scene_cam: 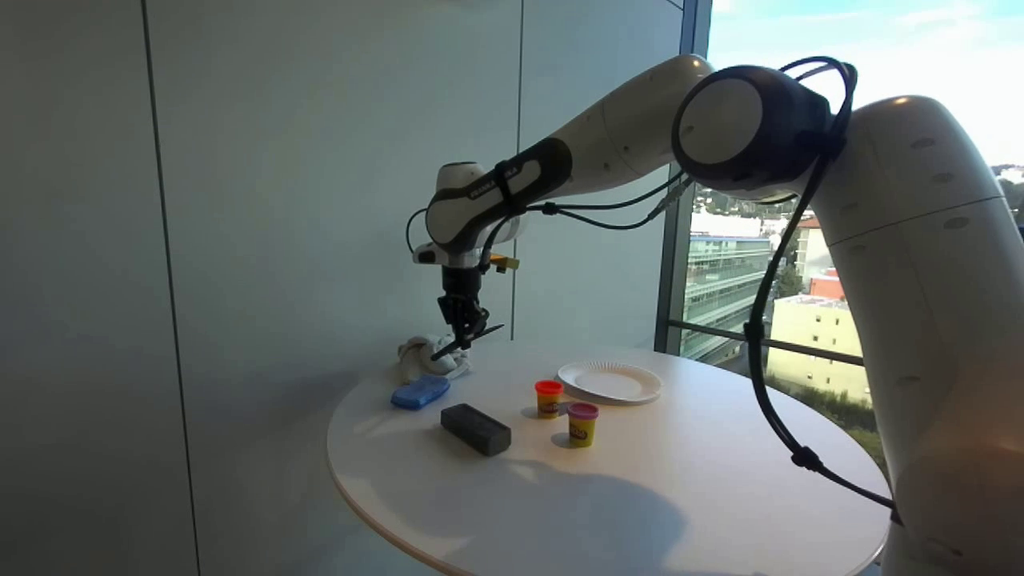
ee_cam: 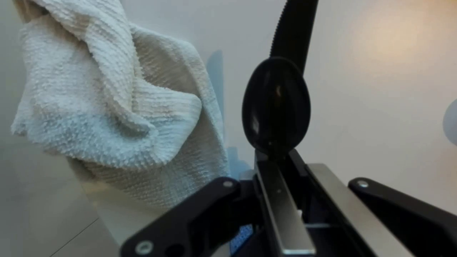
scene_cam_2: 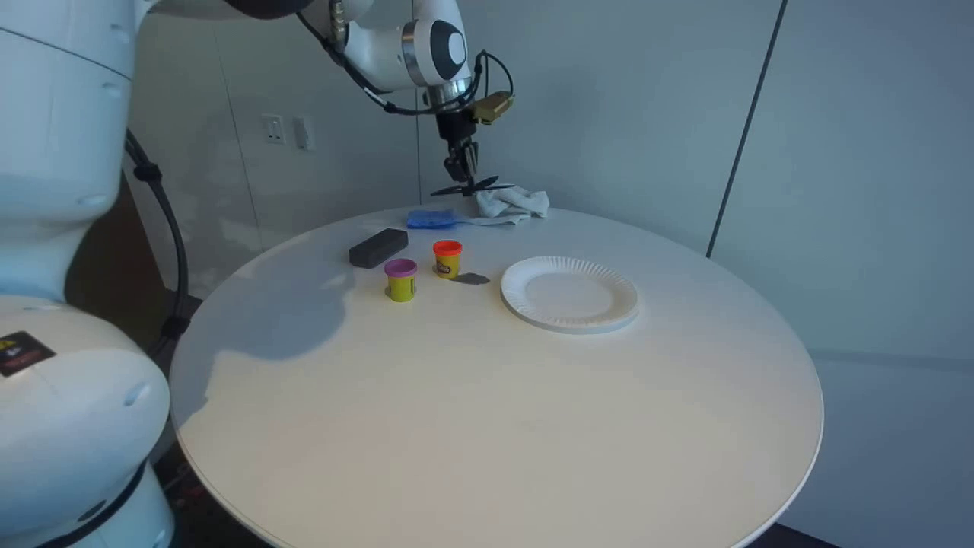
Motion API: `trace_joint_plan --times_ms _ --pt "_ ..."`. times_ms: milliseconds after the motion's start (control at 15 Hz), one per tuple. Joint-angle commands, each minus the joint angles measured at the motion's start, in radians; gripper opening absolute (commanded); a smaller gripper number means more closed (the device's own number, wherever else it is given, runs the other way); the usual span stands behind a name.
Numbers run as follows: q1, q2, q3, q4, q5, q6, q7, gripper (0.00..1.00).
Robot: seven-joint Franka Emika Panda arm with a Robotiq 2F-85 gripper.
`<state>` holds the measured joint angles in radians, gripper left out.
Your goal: Take all the things off of the plate
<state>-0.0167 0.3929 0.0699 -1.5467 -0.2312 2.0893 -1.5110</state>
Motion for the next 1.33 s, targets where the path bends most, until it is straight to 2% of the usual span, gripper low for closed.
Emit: trace_joint_plan --times_ms 0,267,333,467,733,933,1267 --pt "0.024 0.066 0.016 0.104 -0.008 -0.005 -0.058 0.06" --pt "0.057 0.142 0.0 0.179 -0.042 -0.03 -0.043 0.07" --pt "0.058 0.155 -0.002 0.188 -0.049 -0.025 -0.042 0.4" --pt "0.061 0.169 -0.007 0.2 -0.06 -0.021 -0.031 0.46" --pt "0.068 0.128 -0.032 0.181 -0.089 -0.007 0.07 0.76" --pt "0.066 0.036 -0.056 0.138 -0.095 -0.027 0.218 0.99" --pt "0.025 -0.102 -0.103 0.062 -0.103 -0.154 0.402 1.0"
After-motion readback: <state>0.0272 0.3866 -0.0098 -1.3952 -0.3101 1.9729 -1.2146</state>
